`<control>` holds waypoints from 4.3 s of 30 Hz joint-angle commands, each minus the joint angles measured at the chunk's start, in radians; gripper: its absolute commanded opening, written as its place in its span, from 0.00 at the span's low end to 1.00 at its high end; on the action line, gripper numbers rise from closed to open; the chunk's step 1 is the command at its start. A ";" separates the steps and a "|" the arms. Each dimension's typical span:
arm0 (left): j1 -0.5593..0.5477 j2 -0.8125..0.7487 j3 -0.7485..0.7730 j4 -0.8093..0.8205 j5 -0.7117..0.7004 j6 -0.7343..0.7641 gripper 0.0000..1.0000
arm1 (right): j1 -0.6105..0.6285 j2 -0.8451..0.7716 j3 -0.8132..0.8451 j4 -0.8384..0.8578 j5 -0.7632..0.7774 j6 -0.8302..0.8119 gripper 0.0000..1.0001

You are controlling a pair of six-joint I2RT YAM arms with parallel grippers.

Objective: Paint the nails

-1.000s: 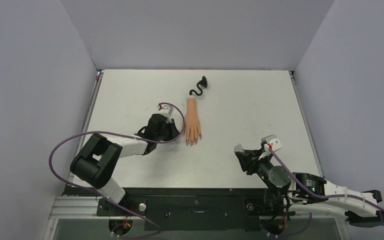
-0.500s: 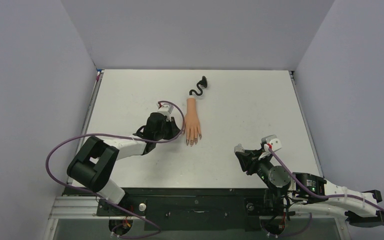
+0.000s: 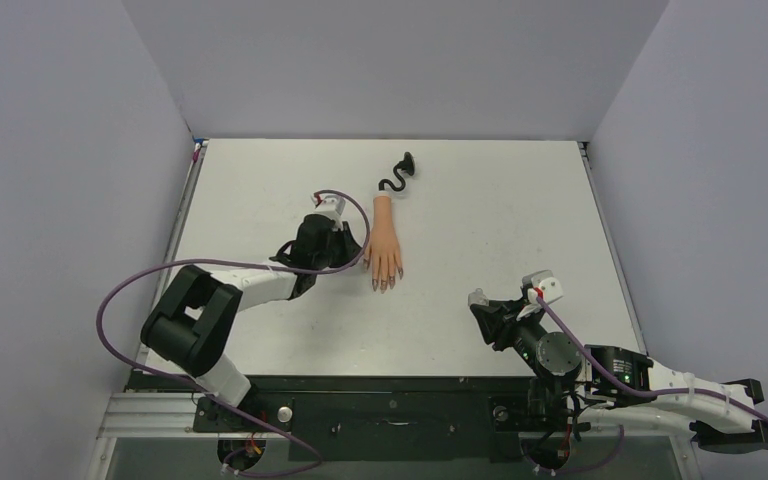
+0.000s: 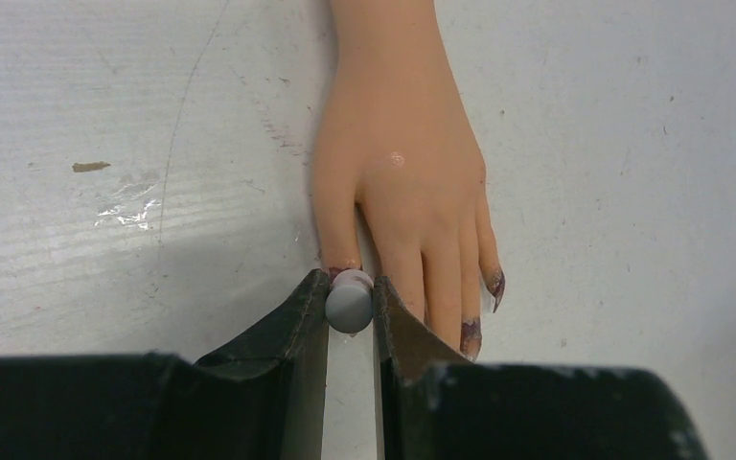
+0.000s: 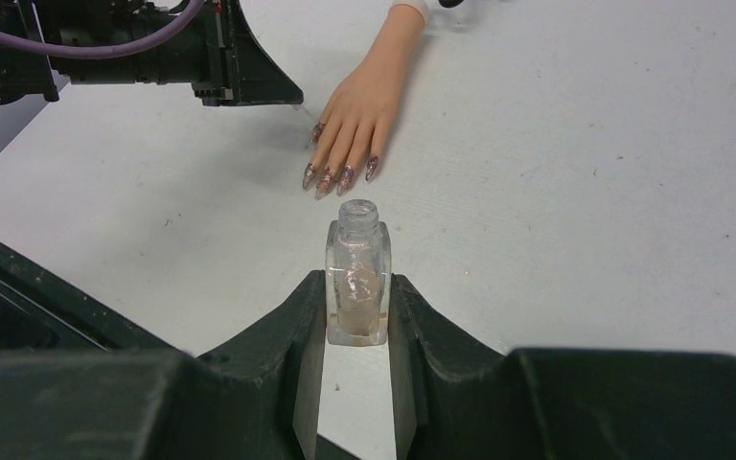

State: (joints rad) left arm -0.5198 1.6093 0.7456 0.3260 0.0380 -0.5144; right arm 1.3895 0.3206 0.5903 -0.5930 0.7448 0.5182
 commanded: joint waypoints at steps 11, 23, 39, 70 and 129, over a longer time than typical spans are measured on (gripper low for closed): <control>0.010 0.034 0.012 0.020 0.001 -0.030 0.00 | 0.017 0.003 0.000 0.014 0.028 0.009 0.00; 0.008 0.007 -0.037 0.030 0.032 -0.026 0.00 | 0.020 0.004 0.002 0.012 0.030 0.008 0.00; 0.006 -0.065 -0.063 0.010 0.045 -0.023 0.00 | 0.021 0.006 0.002 0.014 0.032 0.008 0.00; 0.021 0.030 0.067 -0.042 0.034 -0.010 0.00 | 0.032 -0.004 -0.002 0.011 0.042 0.015 0.00; 0.007 -0.033 0.064 -0.115 0.020 0.027 0.00 | 0.046 -0.006 -0.006 0.012 0.051 0.016 0.00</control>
State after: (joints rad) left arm -0.5270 1.5856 0.7502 0.1974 0.0753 -0.5076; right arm 1.4223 0.3206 0.5880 -0.5968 0.7708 0.5335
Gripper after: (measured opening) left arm 0.144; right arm 0.222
